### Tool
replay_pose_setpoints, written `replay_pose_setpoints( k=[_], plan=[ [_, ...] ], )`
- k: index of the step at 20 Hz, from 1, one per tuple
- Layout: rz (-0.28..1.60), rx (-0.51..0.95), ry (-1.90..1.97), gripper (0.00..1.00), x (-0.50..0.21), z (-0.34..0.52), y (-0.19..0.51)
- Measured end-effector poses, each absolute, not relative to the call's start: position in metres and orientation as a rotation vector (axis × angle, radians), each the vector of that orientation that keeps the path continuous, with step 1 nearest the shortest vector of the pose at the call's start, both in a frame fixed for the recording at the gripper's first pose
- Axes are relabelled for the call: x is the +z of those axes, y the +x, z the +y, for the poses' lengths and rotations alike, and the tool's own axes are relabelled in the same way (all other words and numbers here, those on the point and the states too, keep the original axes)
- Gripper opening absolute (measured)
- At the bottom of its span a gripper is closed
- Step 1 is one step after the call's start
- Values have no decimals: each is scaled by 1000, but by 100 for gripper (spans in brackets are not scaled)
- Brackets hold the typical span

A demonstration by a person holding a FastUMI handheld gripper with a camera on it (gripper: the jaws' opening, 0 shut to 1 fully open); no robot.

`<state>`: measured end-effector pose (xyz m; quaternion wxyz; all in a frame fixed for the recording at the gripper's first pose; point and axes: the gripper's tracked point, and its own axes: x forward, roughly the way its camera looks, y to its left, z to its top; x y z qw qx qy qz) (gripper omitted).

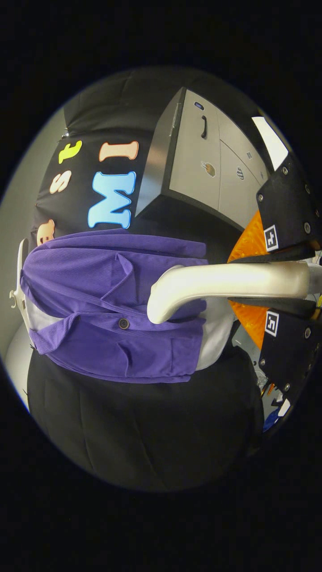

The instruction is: Iron the clothes twice with a garment steamer, once on the left side and once on the right side.

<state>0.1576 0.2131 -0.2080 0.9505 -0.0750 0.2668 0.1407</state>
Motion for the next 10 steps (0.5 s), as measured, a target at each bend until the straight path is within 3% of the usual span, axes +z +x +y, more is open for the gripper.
replay_pose_setpoints(
  k=[10],
  plan=[
    [616,292,-155,34,-248,207,138]
  ],
)
